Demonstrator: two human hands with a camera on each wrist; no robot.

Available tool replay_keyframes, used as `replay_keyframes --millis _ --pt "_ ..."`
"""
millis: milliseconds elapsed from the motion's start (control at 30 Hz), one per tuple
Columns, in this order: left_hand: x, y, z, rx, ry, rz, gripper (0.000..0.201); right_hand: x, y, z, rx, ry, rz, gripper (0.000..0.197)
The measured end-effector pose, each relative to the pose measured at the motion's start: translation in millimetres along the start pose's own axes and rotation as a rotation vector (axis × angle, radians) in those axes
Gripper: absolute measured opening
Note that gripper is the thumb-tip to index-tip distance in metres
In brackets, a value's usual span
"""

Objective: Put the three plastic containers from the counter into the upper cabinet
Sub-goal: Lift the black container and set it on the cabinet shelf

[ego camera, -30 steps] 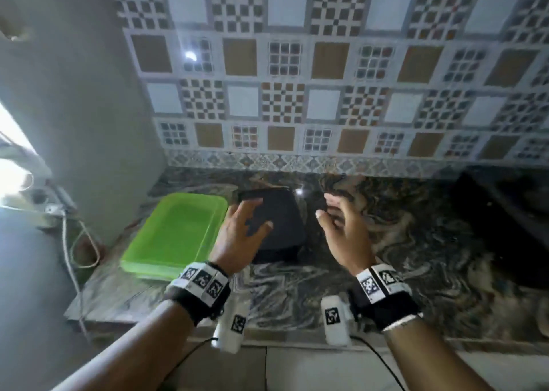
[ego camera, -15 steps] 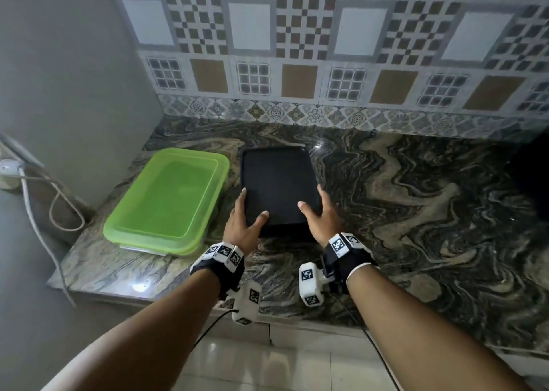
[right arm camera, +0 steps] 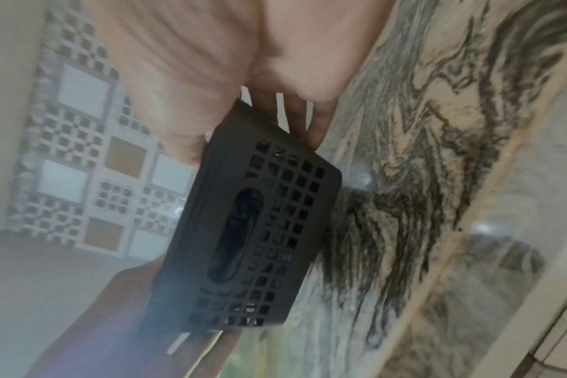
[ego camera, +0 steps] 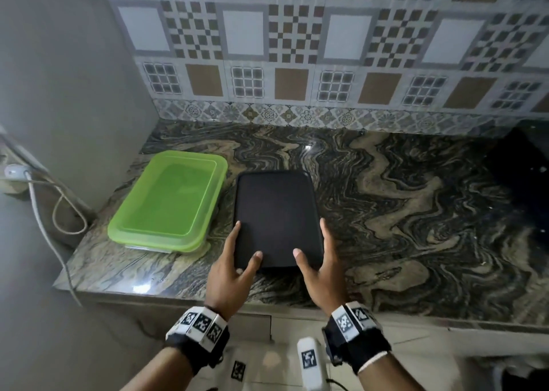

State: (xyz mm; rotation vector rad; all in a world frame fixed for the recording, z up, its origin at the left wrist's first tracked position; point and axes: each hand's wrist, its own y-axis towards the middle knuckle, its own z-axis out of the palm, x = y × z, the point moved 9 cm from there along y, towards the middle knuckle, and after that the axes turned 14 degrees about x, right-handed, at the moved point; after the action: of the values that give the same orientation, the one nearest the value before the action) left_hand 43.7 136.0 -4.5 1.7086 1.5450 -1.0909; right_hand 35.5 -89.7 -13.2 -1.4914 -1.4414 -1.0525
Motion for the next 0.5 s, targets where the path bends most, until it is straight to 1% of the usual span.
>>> replay_keyframes --millis 100,267,400,500 --pt "-24.1 -30.6 -29.0 -0.019 -0.012 0.087 0.077 39.6 -33.8 -0.1 -0.055 0.002 -0.06 0.082" --pt "-82.1 -73.9 -92.3 -0.124 0.056 0.242 0.074 132.6 -76.6 -3.2 -0.152 -0.009 -0.206 0.081" --pt "-135.7 -103.0 -149.3 -0.216 0.061 0.353 0.074 213.7 -94.2 -5.2 -0.156 0.095 -0.304 0.078" --pt "-174.1 -127.2 -188.6 -0.28 0.039 0.454 0.075 268.5 -109.9 -10.8 -0.205 0.153 -0.368 0.079"
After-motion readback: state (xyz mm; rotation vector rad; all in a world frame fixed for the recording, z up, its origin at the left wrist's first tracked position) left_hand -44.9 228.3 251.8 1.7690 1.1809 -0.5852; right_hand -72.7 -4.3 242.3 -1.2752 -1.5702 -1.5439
